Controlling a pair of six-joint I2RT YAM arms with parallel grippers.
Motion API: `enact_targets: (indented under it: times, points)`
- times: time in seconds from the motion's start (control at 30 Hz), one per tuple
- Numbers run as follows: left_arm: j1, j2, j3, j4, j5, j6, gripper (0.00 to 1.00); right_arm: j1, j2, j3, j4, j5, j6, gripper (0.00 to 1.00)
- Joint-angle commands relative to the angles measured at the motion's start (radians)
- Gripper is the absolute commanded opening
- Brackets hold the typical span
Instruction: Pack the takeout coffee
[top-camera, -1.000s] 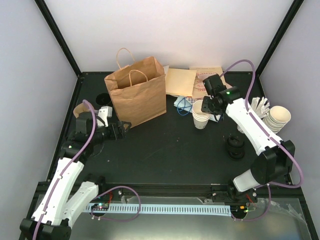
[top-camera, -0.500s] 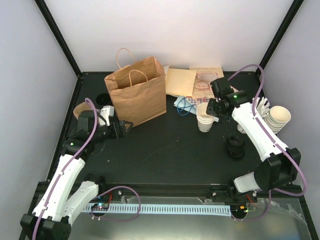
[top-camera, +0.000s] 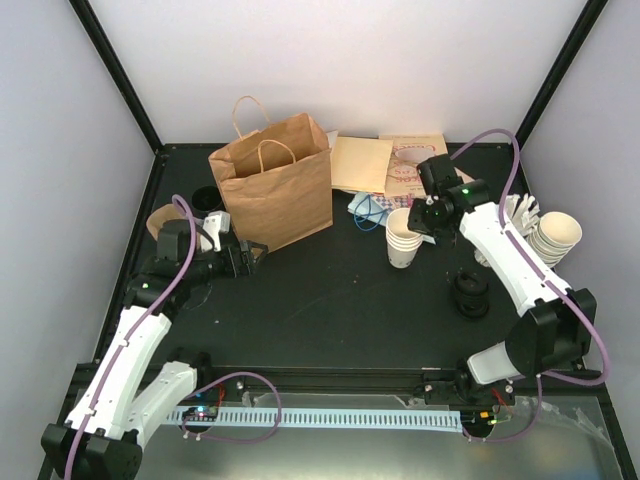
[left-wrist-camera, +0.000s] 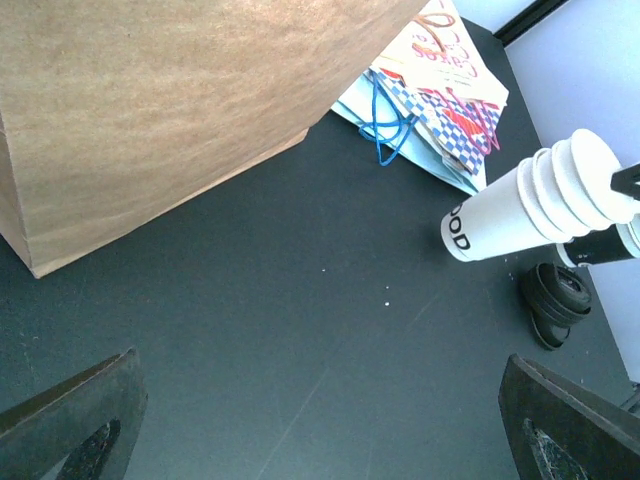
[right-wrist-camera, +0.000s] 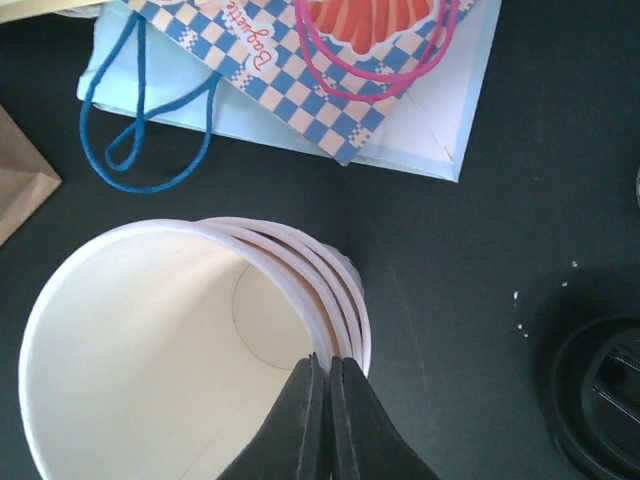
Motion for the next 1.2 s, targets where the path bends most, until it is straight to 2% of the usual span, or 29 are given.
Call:
enact_targets:
  times: [0.0,0.03,0.13,0.2,0.37,0.43,0.53,0.6,0.73,0.9,0.97,1.03,1.07,1.17]
  points:
    - [0.003,-0.001,0.029,0.024,0.021,-0.004,0.99,-0.003,-0.021,0.006,0.029,-0.066,-0.035,0.01]
    - [0.003,-0.001,0.028,0.025,0.021,-0.004,0.99,-0.003,-0.033,-0.003,0.046,-0.106,-0.04,0.01]
    - [0.003,0.002,0.028,0.024,0.023,-0.007,0.99,0.007,-0.055,-0.001,0.041,0.01,-0.021,0.01]
    - [0.003,0.001,0.028,0.025,0.024,-0.009,0.99,0.01,-0.041,0.031,-0.023,0.117,-0.016,0.01]
    - [0.003,0.001,0.029,0.026,0.018,-0.003,0.99,0.009,-0.008,0.053,-0.054,0.105,-0.056,0.01]
    - [0.003,0.007,0.03,0.028,0.021,-0.007,0.99,0.024,-0.001,0.064,-0.09,0.189,-0.032,0.01]
    - [0.003,0.01,0.031,0.033,0.028,-0.015,0.99,0.026,-0.017,0.052,-0.078,0.168,-0.026,0.01]
    - [0.003,0.01,0.033,0.036,0.029,-0.014,0.99,0.016,-0.047,0.012,-0.007,0.042,-0.055,0.01]
    - [0.003,0.01,0.04,0.025,0.026,-0.007,0.99,0.006,-0.048,-0.003,0.033,-0.067,-0.069,0.01]
    - [0.003,-0.001,0.043,0.016,0.022,-0.006,0.99,0.028,0.036,0.103,-0.153,0.297,0.012,0.01]
    - [0.002,-0.001,0.043,0.017,0.021,-0.006,0.99,0.023,0.035,0.109,-0.137,0.203,-0.034,0.01]
    - [0.002,0.003,0.042,0.02,0.021,-0.006,0.99,0.008,-0.001,0.063,-0.022,-0.051,-0.076,0.01]
    - [0.003,0.005,0.043,0.02,0.022,-0.007,0.99,0.004,-0.014,0.046,0.005,-0.085,-0.072,0.01]
    - [0.003,0.007,0.048,0.017,0.027,-0.012,0.99,0.005,-0.022,0.046,-0.03,0.082,-0.013,0.01]
